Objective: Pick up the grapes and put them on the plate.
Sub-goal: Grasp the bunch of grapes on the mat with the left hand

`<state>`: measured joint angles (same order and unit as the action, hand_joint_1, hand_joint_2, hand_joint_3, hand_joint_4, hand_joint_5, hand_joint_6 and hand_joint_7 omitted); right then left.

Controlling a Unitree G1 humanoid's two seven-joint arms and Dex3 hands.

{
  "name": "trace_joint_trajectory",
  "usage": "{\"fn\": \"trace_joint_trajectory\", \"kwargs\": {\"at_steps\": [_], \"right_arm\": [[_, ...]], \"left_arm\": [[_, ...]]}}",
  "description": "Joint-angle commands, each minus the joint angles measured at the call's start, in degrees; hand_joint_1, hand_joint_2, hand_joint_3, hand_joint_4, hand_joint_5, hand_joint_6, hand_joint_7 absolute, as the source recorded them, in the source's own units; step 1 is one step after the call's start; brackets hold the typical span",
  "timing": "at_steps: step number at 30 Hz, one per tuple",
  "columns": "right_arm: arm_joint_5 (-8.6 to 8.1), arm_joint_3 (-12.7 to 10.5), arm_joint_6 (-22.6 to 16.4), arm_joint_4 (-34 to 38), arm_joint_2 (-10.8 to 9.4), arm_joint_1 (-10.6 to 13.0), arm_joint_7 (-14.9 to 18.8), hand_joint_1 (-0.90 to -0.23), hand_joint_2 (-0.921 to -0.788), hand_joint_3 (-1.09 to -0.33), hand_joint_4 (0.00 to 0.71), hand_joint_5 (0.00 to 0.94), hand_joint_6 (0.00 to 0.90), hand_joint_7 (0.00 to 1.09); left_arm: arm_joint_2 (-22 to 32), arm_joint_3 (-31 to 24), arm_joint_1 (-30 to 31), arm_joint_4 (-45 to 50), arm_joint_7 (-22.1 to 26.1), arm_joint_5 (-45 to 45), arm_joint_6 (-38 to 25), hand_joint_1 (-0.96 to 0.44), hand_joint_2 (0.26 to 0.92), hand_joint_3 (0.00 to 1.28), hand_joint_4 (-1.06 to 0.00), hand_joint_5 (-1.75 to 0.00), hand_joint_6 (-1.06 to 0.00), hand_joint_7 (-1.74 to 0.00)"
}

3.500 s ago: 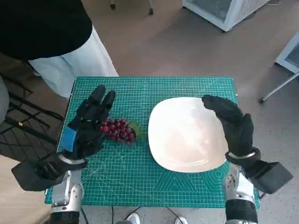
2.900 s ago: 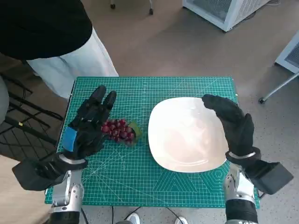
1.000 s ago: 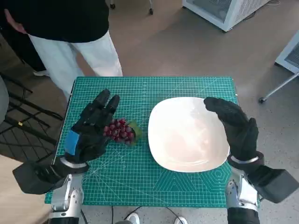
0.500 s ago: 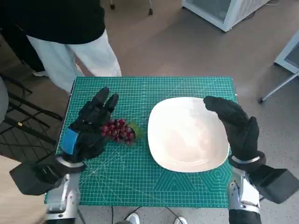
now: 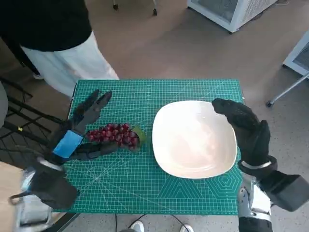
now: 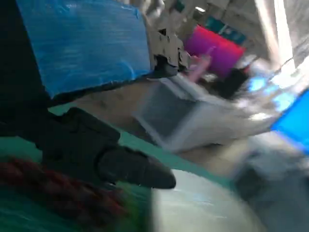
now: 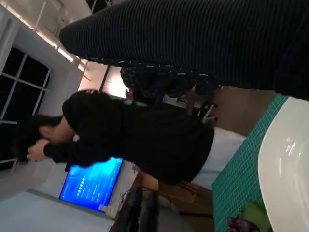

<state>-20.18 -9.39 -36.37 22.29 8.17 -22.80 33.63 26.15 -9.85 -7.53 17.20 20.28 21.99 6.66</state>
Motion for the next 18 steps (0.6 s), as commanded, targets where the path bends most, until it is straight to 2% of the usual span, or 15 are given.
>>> {"fn": "trace_joint_trajectory", "kwargs": {"at_steps": [1,10,18], "right_arm": [[-0.31,-0.05,1.24,0.21,0.15,1.4,-0.28,-0.536,-0.921,-0.601,0.367,0.001,0.285,0.0],[-0.67,-0.25,1.36,0.44,0.18,1.43,0.0,-0.526,-0.921,-0.602,0.367,0.001,0.288,0.01],[-0.8,-0.39,1.27,0.73,0.16,1.3,0.15,-0.524,-0.921,-0.6,0.368,0.001,0.289,0.0]], "left_arm": [[2.17,1.96,0.53,3.86,2.34,3.57,-6.9,-0.56,0.727,0.0,0.0,0.0,-0.14,0.0],[2.91,6.62,0.16,5.03,3.07,9.03,-14.54,-0.54,0.709,0.0,0.0,0.0,-0.15,0.0],[2.49,9.84,-0.53,3.05,2.65,9.99,-17.02,-0.55,0.716,0.0,0.0,0.0,-0.15,-0.01]]}}
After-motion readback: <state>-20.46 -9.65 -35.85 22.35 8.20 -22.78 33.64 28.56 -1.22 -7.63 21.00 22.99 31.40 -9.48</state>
